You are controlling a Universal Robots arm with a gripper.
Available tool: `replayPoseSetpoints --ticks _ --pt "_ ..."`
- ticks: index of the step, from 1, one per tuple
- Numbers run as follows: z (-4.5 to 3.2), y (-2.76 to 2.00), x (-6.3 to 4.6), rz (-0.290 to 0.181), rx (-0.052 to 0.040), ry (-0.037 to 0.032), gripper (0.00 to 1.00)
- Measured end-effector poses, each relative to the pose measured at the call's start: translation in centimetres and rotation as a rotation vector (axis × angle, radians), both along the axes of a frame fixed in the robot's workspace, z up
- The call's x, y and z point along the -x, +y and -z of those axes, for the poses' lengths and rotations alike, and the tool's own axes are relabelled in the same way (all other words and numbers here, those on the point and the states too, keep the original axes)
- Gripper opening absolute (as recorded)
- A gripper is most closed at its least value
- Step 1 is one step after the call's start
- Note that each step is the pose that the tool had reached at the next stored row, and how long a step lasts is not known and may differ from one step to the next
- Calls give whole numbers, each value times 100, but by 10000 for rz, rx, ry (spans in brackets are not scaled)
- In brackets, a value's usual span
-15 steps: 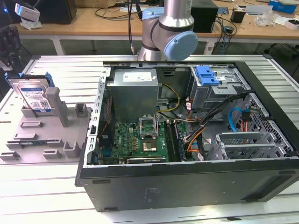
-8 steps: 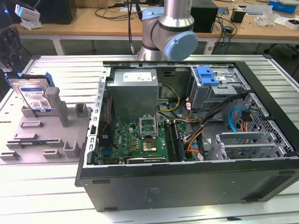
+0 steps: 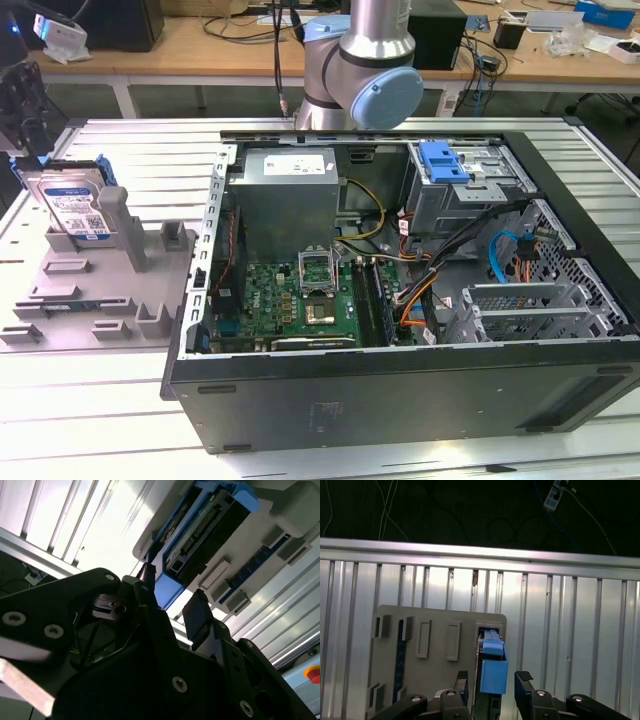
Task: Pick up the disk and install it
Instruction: 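Pick up the disk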
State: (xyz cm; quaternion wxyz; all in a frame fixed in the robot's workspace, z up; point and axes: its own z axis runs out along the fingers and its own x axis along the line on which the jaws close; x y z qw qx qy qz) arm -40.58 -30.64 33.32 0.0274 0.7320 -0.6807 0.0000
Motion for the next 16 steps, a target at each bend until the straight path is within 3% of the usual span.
replayPoseSetpoints --ticks 16 --pt "67 16 22 -90 -93 -18 50"
